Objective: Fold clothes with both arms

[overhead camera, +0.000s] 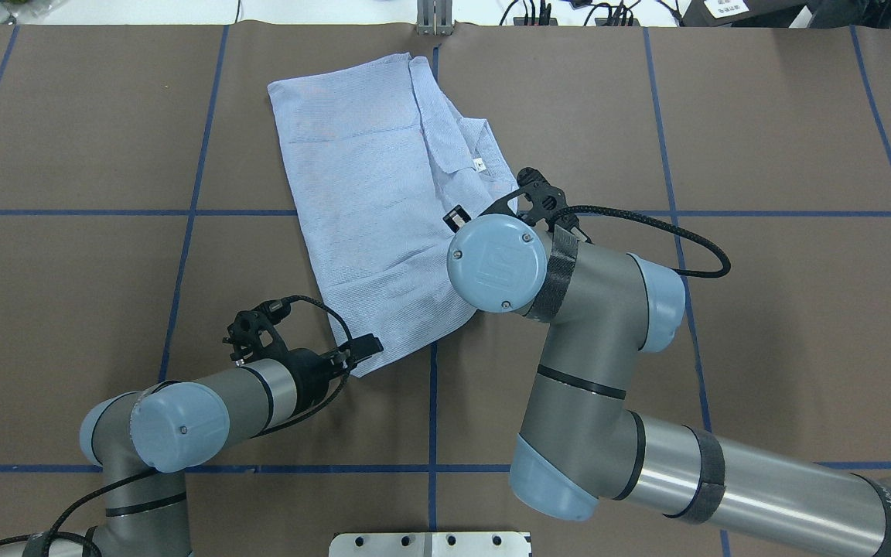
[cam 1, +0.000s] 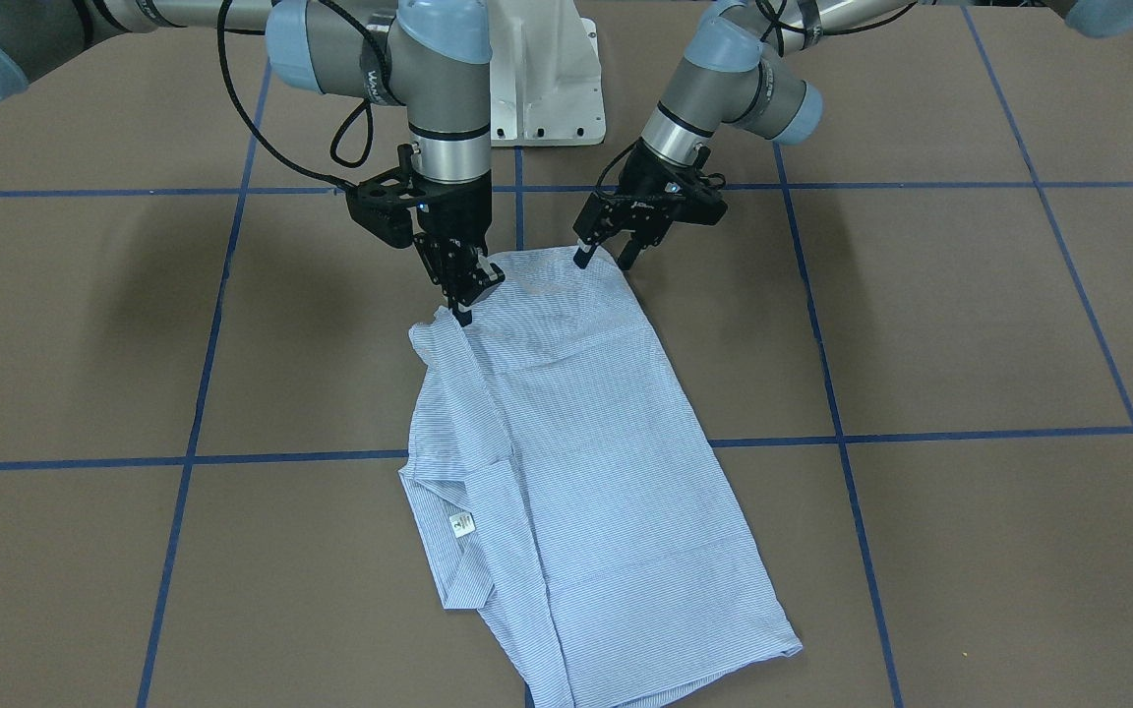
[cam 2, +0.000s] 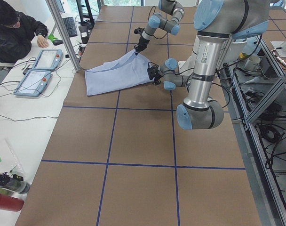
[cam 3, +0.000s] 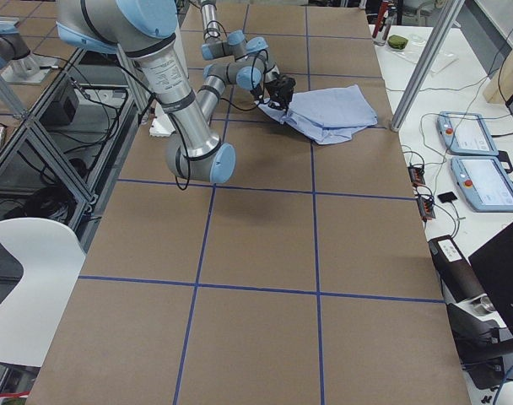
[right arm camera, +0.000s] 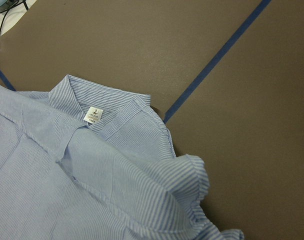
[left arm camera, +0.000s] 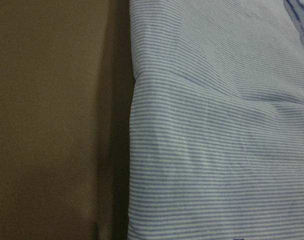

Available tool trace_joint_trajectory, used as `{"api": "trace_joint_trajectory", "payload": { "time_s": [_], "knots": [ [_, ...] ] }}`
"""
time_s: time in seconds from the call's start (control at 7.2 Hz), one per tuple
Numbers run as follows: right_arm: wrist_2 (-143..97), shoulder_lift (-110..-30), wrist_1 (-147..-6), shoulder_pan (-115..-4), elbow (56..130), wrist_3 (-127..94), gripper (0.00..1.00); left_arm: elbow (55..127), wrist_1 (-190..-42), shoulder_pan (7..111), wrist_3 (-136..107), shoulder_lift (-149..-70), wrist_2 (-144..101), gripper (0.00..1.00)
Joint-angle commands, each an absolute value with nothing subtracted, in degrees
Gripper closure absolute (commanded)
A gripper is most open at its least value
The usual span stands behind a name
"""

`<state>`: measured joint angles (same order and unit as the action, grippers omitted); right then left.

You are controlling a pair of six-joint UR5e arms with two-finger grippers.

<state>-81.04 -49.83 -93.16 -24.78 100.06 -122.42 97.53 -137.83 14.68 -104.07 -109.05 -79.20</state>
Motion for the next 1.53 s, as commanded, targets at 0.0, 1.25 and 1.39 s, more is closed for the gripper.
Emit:
{"api": "trace_joint_trajectory", "payload": {
  "time_s": [0.0,1.25,1.39],
  "knots": [
    [-81.0,-49.8,-93.2,-24.8,100.1,-122.4,1.0,97.4,-138.0,14.7,-105.4,-109.9,-78.1,0.39],
    [-74.7,-59.5,-111.5,-10.2,127.6,-125.9,1.0,120.8,-135.9,15.1,-105.9,-103.6,-83.7,1.0],
    [-73.0,-59.4,-115.4,-7.4,132.4,-126.0,1.0,126.0,-130.5,15.1,-105.9,-103.2,-85.7,1.0]
  ]
}}
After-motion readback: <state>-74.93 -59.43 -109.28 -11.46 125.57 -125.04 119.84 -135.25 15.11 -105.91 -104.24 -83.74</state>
